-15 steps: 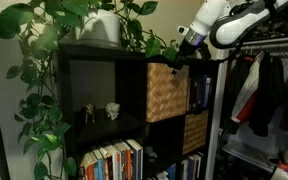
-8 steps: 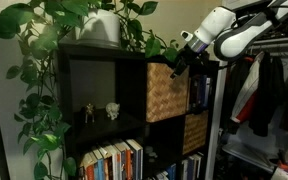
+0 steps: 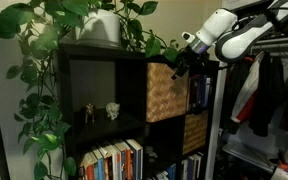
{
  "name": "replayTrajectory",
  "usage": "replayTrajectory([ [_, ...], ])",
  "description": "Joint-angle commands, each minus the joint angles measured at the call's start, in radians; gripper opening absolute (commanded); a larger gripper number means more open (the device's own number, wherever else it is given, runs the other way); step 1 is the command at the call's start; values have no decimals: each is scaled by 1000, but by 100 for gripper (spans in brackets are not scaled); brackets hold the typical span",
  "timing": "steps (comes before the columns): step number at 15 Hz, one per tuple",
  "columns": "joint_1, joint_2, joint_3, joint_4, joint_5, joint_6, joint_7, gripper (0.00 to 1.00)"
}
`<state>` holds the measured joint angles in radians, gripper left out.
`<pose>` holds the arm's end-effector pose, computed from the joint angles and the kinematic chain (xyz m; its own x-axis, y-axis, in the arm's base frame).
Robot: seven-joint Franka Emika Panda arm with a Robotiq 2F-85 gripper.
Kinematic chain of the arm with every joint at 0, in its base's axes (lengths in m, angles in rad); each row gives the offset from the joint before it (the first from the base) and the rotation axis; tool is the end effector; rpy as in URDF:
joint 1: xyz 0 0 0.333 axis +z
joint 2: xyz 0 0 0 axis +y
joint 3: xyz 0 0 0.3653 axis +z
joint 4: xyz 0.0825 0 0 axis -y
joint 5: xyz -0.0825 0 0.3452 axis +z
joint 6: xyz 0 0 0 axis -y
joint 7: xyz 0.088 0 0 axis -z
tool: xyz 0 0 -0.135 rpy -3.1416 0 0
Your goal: Pull out the basket, put three pairs of socks on the top of the shelf, then push the basket in
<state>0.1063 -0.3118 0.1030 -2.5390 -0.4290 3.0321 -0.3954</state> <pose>0.4282 0.1258 0.5236 0.3302 0.8307 0.4483 0.6053 -0.5508 0.5747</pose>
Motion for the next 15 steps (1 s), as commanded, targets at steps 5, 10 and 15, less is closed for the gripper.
replayTrajectory([
  [5,204,-68,-159,-77,151,-137,-258,100],
  [10,83,-105,-83,-62,56,-108,-203,100],
  [15,29,-78,-78,-9,27,-47,-182,100],
])
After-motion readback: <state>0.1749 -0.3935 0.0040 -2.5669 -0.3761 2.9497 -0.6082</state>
